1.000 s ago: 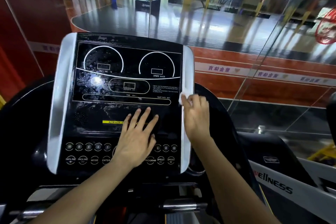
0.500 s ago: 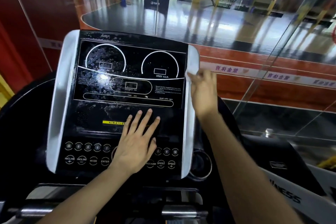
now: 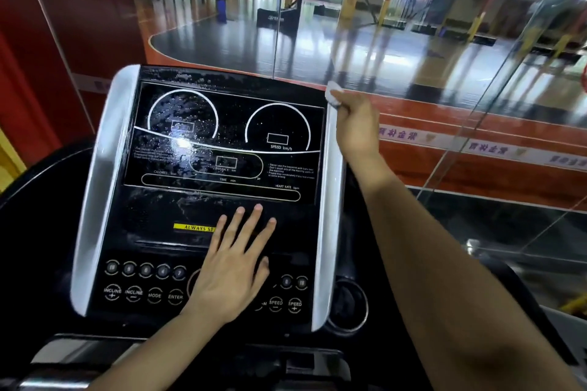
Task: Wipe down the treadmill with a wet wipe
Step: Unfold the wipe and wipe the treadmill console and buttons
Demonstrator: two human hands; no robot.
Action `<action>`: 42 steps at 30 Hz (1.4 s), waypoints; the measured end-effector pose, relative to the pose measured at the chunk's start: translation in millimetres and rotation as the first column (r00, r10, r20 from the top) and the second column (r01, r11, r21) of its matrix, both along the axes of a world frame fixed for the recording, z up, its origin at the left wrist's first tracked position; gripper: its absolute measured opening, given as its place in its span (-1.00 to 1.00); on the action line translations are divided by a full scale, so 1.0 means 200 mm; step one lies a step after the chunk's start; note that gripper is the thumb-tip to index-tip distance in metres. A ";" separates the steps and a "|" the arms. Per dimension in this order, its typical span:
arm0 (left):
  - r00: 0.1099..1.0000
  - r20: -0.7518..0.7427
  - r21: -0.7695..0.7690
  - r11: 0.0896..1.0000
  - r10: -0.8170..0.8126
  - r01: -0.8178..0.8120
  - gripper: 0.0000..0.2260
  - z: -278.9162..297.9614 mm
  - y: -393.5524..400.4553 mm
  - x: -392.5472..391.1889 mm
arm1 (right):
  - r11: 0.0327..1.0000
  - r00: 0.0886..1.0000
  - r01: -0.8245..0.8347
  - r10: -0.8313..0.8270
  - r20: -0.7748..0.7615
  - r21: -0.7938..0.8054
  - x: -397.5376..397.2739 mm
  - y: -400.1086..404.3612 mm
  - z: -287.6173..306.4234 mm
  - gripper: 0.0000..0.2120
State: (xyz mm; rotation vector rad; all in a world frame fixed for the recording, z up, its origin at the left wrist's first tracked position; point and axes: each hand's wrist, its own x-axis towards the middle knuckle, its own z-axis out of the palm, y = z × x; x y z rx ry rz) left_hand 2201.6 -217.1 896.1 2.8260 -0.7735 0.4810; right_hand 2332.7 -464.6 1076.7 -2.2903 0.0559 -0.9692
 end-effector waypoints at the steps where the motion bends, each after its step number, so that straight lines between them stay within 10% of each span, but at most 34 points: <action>1: 1.000 0.001 0.008 1.000 0.006 -0.006 -0.44 0.00 0.00 0.00 | 0.998 1.000 -0.021 0.021 -0.003 0.052 0.03 0.00 0.03 -0.64; 9: 0.999 -0.020 -0.029 0.999 -0.028 0.027 -0.45 0.00 0.01 0.00 | 0.992 0.994 -0.079 0.071 0.084 0.095 -0.32 0.00 -0.36 -0.64; 22: 0.998 -0.061 -0.050 0.999 -0.011 0.007 -0.46 -0.01 0.10 -0.08 | 0.954 0.969 0.099 -0.157 -0.192 -0.282 -1.23 0.26 -1.16 -0.56; 42: 0.960 -0.271 -0.154 0.982 0.065 -0.110 -0.53 -0.41 0.63 -0.56 | 0.990 0.932 0.138 -0.142 -0.332 -0.035 -1.30 0.80 -1.26 -0.62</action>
